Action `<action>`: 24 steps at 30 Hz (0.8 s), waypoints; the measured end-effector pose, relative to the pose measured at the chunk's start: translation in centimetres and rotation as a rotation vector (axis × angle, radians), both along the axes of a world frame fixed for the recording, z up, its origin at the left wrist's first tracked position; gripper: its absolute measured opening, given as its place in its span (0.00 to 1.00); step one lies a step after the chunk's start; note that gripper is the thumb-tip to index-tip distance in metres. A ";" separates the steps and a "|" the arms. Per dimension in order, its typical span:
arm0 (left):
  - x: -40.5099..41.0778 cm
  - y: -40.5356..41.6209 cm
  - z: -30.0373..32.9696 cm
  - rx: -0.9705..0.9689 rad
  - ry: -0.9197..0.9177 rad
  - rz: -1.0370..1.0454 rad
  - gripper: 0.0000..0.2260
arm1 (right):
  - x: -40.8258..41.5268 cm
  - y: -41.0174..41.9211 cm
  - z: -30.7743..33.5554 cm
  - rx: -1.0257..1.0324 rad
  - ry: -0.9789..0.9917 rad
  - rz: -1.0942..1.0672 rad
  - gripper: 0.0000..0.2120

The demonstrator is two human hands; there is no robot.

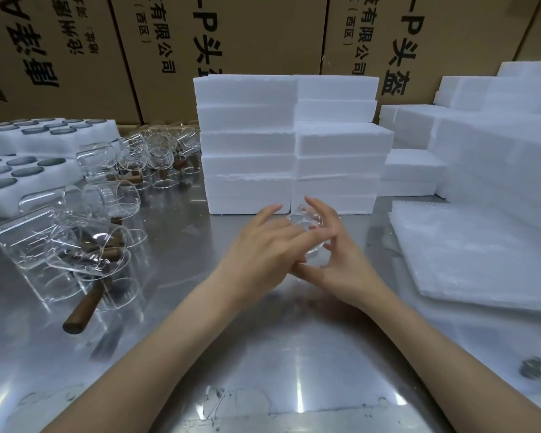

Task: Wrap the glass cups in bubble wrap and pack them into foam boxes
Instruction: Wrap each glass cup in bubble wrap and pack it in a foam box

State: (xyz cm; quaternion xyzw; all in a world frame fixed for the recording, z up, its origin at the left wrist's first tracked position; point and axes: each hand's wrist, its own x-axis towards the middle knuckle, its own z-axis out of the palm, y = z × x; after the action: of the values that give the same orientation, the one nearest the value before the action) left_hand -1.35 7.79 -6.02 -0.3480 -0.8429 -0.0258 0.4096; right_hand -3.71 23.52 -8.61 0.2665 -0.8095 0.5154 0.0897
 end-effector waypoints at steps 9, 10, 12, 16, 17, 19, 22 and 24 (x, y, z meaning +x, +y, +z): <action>-0.5 -2.1 -0.1 0.636 -0.511 -0.092 0.41 | 0.1 -0.2 0.4 -0.050 0.062 -0.074 0.32; -0.4 -2.0 -0.1 0.711 -0.590 -0.106 0.42 | 0.1 -0.2 0.3 -0.048 0.063 -0.076 0.32; -0.3 -1.8 -0.4 0.776 -0.711 -0.128 0.44 | 0.2 -0.3 0.3 -0.072 0.070 -0.066 0.31; 0.4 -1.0 -0.4 0.742 -0.754 -0.117 0.46 | 0.6 -0.8 0.4 -0.052 0.146 -0.046 0.29; 0.6 -0.8 -0.2 0.719 -0.709 -0.096 0.43 | 0.7 -0.8 0.3 -0.043 0.154 -0.048 0.30; 1.0 -0.5 0.1 0.679 -0.603 -0.047 0.34 | 0.6 -0.9 0.2 -0.027 0.178 -0.061 0.31; 1.6 0.3 0.2 0.709 -0.509 0.019 0.28 | 0.6 -1.3 0.2 0.013 0.226 -0.122 0.32; 1.8 1.0 0.2 0.789 -0.485 0.032 0.26 | 0.6 -1.6 0.2 0.043 0.225 -0.180 0.30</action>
State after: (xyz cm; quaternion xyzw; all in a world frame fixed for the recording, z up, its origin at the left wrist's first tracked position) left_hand 0.43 8.80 -5.85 -0.1362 -0.8454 -0.4190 0.3019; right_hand -3.14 21.87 -8.44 0.2508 -0.8258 0.4548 0.2199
